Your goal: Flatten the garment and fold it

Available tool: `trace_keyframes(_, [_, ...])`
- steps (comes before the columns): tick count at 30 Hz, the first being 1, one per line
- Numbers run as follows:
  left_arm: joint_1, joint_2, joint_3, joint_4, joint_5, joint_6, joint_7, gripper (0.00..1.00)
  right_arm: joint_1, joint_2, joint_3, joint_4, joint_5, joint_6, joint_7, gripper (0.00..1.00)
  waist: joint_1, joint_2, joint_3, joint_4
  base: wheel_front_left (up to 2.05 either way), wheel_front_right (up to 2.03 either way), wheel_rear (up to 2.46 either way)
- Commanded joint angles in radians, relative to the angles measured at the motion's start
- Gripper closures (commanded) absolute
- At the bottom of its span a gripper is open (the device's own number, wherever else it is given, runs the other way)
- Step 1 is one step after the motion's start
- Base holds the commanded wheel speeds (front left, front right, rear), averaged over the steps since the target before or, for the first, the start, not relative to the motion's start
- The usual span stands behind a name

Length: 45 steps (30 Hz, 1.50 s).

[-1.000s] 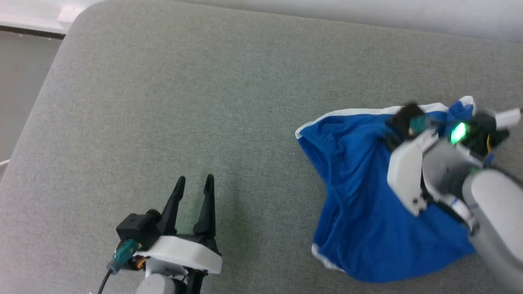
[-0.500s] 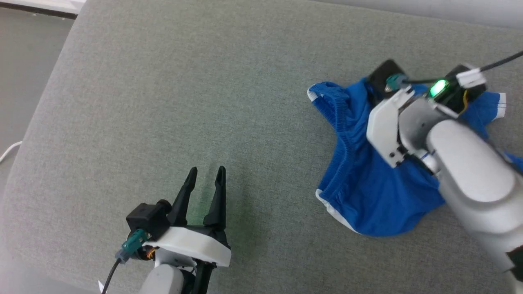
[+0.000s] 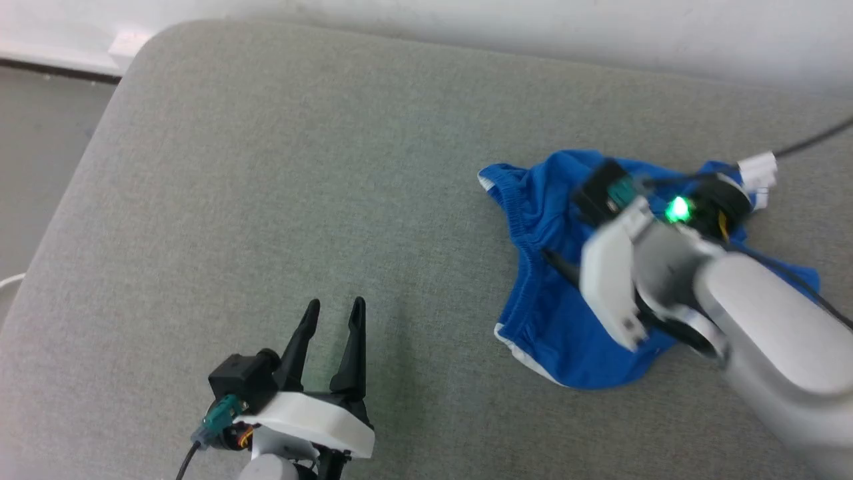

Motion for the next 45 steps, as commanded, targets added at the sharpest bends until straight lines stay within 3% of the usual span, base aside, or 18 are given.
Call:
trace_keyframes(1, [0.011,-0.002,0.001,-0.003,0.007,0.005,-0.005,0.0,0.051,-0.041,-0.01,-0.052,0.019,-0.001,0.049,0.0,0.0001,0.0,-0.03,-0.021,0.0,0.0,0.0])
trace_keyframes(6, [0.02,-0.002,0.002,-0.013,0.006,0.005,-0.005,0.0,0.201,-0.101,-0.097,-0.205,0.025,-0.001,0.161,0.0,0.0001,0.0,-0.028,-0.021,0.0,0.0,0.0])
trace_keyframes(13, [0.009,-0.002,0.003,-0.016,0.005,0.0,-0.005,0.0,0.304,-0.059,-0.103,-0.193,-0.061,-0.001,0.186,0.03,0.0001,0.0,-0.01,-0.003,0.0,0.0,0.0])
trace_keyframes(14, [0.007,-0.002,0.004,-0.015,0.006,-0.001,-0.005,0.0,0.306,-0.051,-0.094,-0.176,-0.069,-0.001,0.184,0.53,0.0001,0.0,-0.009,-0.001,0.0,0.0,0.0])
trace_keyframes(16, [0.005,-0.002,0.005,-0.015,0.006,-0.001,-0.005,0.0,0.297,-0.039,-0.074,-0.148,-0.091,-0.001,0.166,1.0,0.0001,0.0,-0.008,0.002,0.0,0.0,0.0])
trace_keyframes(23, [0.004,-0.002,0.019,-0.023,0.006,0.006,-0.005,0.0,0.185,0.003,-0.046,-0.16,-0.115,-0.001,0.049,1.0,0.0001,0.0,-0.012,-0.001,0.0,0.0,0.0])
trace_keyframes(28, [0.005,-0.002,0.017,-0.027,0.005,0.006,-0.005,0.0,0.07,0.042,0.009,-0.203,-0.077,-0.001,0.037,1.0,0.0001,0.0,-0.014,-0.002,0.0,0.0,0.0])
trace_keyframes(32, [-0.004,-0.002,0.001,-0.026,-0.002,0.002,-0.005,0.0,-0.008,0.067,0.051,-0.127,-0.08,-0.001,0.006,1.0,0.0001,0.0,-0.003,0.007,0.0,0.0,0.0])
trace_keyframes(33, [-0.006,-0.002,-0.004,-0.025,-0.004,0.001,-0.005,0.0,-0.021,0.073,0.063,-0.09,-0.089,-0.001,-0.004,0.86,0.0001,0.0,0.001,0.01,0.0,0.0,0.0])
trace_keyframes(34, [-0.008,-0.002,-0.007,-0.024,-0.007,0.0,-0.005,0.0,-0.031,0.079,0.076,-0.051,-0.097,-0.001,-0.015,0.61,0.0001,0.0,0.004,0.014,0.0,0.0,0.0])
trace_keyframes(35, [-0.009,-0.002,-0.01,-0.022,-0.009,0.0,-0.005,0.0,-0.035,0.09,0.083,-0.011,-0.097,-0.001,-0.026,0.0,0.0001,0.0,0.005,0.016,0.0,0.0,0.0])
trace_keyframes(40, [-0.013,-0.002,-0.014,-0.019,-0.015,0.001,-0.005,0.0,-0.051,0.132,0.099,0.11,-0.089,-0.001,-0.106,0.0,0.0001,0.0,0.012,0.02,0.0,0.0,0.0])
trace_keyframes(45, [0.0,-0.002,0.0,-0.015,-0.007,0.004,-0.005,0.0,-0.066,0.127,0.073,0.097,-0.075,-0.001,-0.175,0.0,0.0001,0.0,-0.008,-0.005,0.0,0.0,0.0])
